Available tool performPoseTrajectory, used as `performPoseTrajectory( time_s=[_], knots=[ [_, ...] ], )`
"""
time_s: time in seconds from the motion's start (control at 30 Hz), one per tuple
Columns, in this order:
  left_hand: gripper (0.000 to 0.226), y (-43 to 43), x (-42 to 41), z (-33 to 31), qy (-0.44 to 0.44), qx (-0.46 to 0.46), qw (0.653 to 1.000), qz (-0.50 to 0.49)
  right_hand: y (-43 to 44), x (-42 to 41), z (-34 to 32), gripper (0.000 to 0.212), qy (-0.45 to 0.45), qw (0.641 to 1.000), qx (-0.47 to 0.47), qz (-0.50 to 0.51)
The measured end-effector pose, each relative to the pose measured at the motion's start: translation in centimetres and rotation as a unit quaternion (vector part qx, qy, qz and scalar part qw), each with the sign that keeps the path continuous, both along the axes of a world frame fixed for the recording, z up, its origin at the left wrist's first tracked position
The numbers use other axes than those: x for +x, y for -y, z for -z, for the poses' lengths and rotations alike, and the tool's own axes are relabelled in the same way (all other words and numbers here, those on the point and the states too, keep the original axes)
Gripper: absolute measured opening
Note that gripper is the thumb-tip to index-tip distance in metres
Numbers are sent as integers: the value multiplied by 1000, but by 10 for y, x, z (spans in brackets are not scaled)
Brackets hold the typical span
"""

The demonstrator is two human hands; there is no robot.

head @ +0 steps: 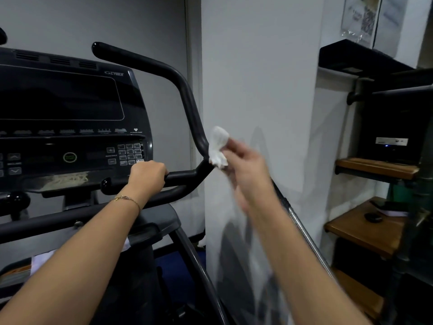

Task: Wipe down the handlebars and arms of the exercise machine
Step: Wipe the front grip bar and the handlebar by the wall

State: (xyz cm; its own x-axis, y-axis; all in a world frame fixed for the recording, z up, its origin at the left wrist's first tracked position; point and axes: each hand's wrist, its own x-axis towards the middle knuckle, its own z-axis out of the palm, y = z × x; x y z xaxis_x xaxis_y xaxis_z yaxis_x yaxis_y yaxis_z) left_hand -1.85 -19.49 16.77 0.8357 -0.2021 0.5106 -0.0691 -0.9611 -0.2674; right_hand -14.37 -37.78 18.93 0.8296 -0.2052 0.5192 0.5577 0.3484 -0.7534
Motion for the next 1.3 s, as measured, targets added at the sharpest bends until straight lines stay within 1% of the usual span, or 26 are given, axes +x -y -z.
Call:
performPoseTrajectory(
  time_s=[0.03,0.07,0.1,0.13,0.2,0.23,0.27,0.3,0.43,0.5,0.57,0.63,0.67,0.73,0.8,0.83,0.9,0.97,1.0,1.03,1.07,1.1,1.13,1.17,1.23,1.3],
  knots=[
    [25,0,-1,1,0,3,1000,1,14,2,-12,27,81,975,-163,124],
    [25,0,-2,1,1,7,1000,2,29,7,-23,25,142,914,-302,230],
    [25,0,-3,1,4,12,1000,4,45,13,-33,21,163,845,-419,290],
    [25,1,-4,1,7,15,1000,4,60,20,-40,21,156,781,-519,310],
    [27,1,-3,1,14,17,1000,2,81,31,-45,27,110,672,-675,283],
    [28,1,-3,2,19,20,1000,-2,87,33,-43,26,89,637,-718,267],
    [28,1,-3,4,26,23,999,-3,91,33,-38,22,77,617,-738,262],
    [29,1,-4,6,31,26,999,-2,94,29,-32,18,76,611,-743,262],
    [29,-2,-4,16,58,13,998,1,109,14,-14,26,102,640,-715,262],
    [27,-2,-5,23,81,-4,997,15,109,15,-13,22,90,633,-727,251],
    [28,-1,-5,32,108,-8,993,36,100,22,-15,26,104,639,-715,264],
    [42,-2,-4,41,124,-1,992,32,89,26,-15,34,94,661,-688,284],
    [48,-1,-5,45,119,8,993,22,89,27,-15,34,80,678,-671,288],
    [54,0,-7,48,116,24,993,9,93,23,-8,32,71,695,-654,289],
    [54,1,-10,46,102,30,994,4,100,12,0,17,107,666,-674,301],
    [55,0,-9,47,103,35,994,10,105,5,2,16,122,653,-688,294],
    [57,-4,-5,49,115,40,992,32,111,-3,0,31,89,645,-715,254],
    [61,-4,-12,46,113,40,992,48,113,-2,-5,34,71,634,-733,235],
    [62,-6,-13,45,116,44,991,54,112,-1,-7,29,70,642,-727,232],
    [62,-10,-14,44,108,58,992,39,109,0,-9,19,61,670,-704,227],
    [61,-15,-23,37,81,70,994,15,106,-1,-12,20,48,704,-674,219],
    [60,-21,-30,33,71,72,995,-1,104,-2,-12,29,44,733,-646,209],
    [60,-28,-37,31,78,69,994,-11,103,-3,-10,34,43,754,-624,198],
    [60,-35,-44,30,80,77,994,-22,104,-5,-7,34,55,760,-616,201],
    [61,-40,-53,27,47,105,992,-53,111,-9,5,27,119,735,-625,232],
    [59,-36,-54,26,32,106,992,-66,119,-9,13,20,150,711,-640,250]
  ],
)
